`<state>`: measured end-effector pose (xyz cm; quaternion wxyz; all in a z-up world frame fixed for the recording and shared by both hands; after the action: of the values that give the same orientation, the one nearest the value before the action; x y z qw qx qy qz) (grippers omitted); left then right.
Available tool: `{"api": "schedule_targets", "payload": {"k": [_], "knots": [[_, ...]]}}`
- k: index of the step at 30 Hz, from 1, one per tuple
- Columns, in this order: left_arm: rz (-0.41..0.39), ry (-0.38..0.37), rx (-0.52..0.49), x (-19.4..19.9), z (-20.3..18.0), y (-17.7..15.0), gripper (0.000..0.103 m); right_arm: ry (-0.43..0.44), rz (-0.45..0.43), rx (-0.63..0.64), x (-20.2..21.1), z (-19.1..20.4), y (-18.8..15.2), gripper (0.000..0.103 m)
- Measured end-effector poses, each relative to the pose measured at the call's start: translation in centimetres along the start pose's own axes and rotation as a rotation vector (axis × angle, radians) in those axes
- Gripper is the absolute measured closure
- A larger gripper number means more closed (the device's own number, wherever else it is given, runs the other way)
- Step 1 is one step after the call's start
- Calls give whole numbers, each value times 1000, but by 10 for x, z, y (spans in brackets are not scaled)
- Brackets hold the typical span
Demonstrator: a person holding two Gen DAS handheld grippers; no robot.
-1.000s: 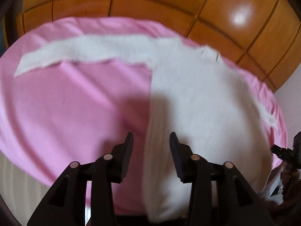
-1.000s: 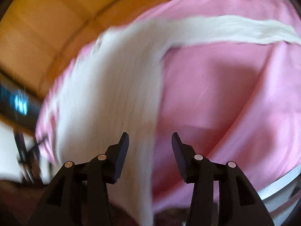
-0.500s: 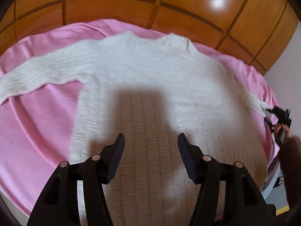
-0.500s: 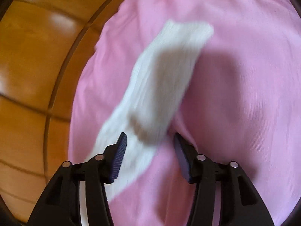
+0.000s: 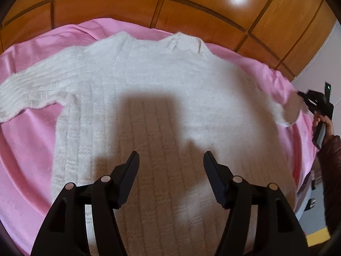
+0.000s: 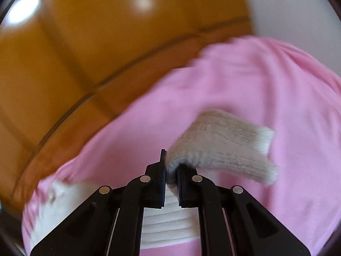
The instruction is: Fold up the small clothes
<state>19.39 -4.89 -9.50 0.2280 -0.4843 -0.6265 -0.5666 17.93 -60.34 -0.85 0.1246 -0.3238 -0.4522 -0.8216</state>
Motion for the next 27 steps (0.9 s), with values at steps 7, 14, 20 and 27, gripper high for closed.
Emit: {"api": "schedule_targets", "payload": {"k": [7, 14, 20, 27], "knots": [[-19, -70, 73, 3, 8, 13, 41, 271, 135, 283, -37, 198, -59, 96], [-49, -99, 154, 1, 29, 29, 41, 500, 282, 403, -34, 308, -148, 41], [-48, -151, 229, -11, 42, 53, 42, 467, 243, 273, -1, 252, -137, 40], [-11, -133, 257, -58, 37, 92, 42, 263, 215, 94, 35, 111, -134, 40]]}}
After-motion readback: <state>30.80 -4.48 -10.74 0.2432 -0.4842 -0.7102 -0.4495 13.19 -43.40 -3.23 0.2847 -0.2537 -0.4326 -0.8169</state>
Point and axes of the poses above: each gripper's, at about its wrist camera, not at the fingertips, and x roughly against the way its jaws point, z to its left, y to its top, the point moved 6 cm from there along -x, roughly the way its jaws point, and after that the axes turned 5 degrees about y, right-handed, at the moved point
